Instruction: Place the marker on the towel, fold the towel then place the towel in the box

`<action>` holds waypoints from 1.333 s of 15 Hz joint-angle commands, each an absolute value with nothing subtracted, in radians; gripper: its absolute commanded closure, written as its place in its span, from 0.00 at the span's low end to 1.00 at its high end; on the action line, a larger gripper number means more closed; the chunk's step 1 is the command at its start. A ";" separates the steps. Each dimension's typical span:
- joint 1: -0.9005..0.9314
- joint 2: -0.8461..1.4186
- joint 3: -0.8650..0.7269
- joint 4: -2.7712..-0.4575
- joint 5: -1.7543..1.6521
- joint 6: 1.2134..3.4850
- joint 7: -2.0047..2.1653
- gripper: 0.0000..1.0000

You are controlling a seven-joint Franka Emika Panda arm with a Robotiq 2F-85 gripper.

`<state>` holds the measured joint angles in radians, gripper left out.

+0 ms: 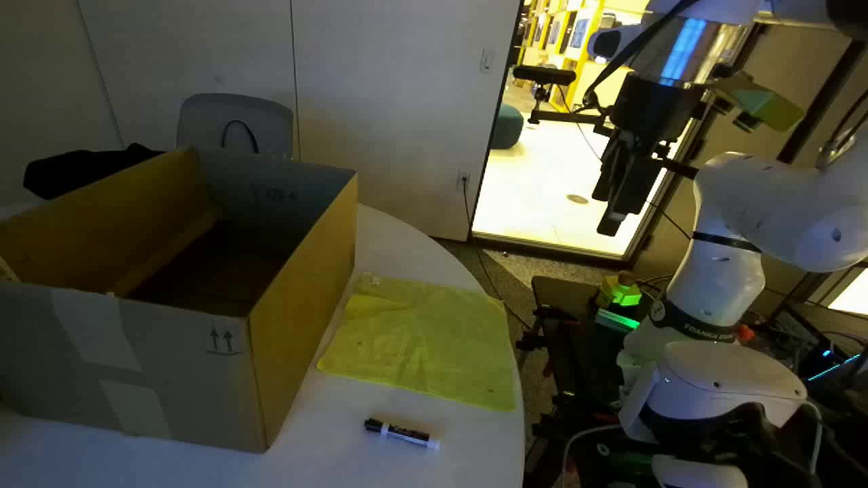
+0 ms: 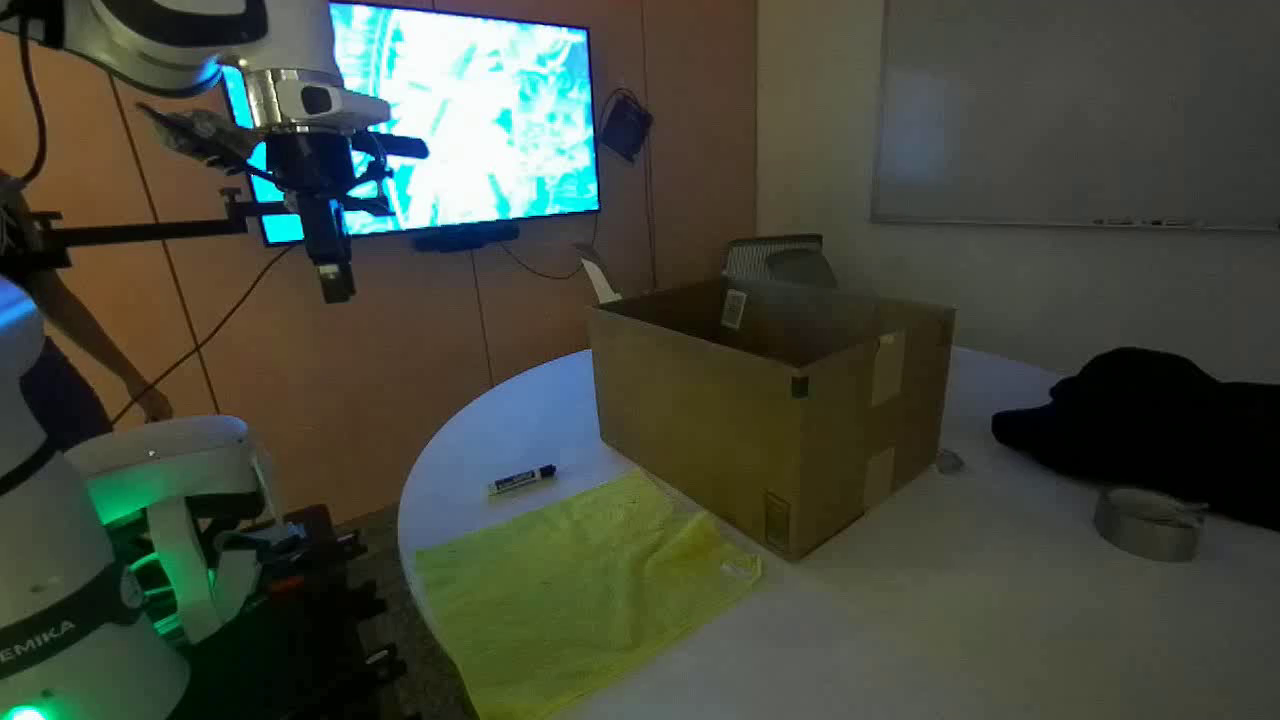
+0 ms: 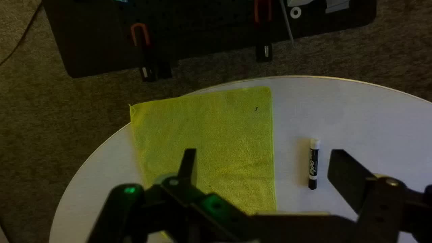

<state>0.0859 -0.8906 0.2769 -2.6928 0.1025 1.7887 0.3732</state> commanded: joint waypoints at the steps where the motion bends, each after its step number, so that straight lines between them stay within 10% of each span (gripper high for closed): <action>1: 0.088 -0.890 0.275 -2.687 0.101 1.787 0.374 0.00; 20: 0.163 -0.079 0.446 -2.531 -0.022 2.441 0.478 0.00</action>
